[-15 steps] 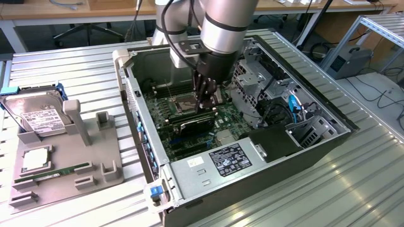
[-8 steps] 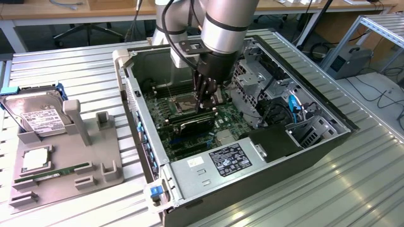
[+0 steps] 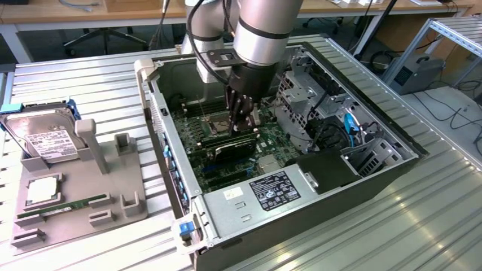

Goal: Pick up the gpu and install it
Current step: 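Press down on the gpu until it lock into place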

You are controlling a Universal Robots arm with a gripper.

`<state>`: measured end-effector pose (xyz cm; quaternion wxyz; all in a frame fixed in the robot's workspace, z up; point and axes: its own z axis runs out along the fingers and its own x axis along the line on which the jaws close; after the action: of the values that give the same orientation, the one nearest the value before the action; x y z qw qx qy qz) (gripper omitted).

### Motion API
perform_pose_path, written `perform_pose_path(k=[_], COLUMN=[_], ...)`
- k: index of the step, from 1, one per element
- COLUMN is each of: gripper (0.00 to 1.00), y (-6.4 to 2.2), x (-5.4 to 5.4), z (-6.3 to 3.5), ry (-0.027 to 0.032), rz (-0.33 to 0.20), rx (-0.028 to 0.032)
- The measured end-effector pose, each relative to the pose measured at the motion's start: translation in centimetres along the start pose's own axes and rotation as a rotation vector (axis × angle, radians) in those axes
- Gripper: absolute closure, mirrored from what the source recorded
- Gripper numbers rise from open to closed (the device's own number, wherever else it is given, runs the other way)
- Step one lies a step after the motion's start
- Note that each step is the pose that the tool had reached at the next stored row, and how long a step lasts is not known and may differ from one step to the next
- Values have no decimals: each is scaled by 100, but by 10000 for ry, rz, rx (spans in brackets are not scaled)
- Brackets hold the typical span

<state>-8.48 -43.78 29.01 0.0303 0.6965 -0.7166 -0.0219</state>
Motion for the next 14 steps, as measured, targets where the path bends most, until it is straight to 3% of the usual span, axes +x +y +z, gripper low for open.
perform_pose_path(k=[8, 14], gripper=[89, 89], y=[230, 300], x=[18, 77], z=[59, 105], ry=[0, 1], rz=[0, 0], rx=[0, 0])
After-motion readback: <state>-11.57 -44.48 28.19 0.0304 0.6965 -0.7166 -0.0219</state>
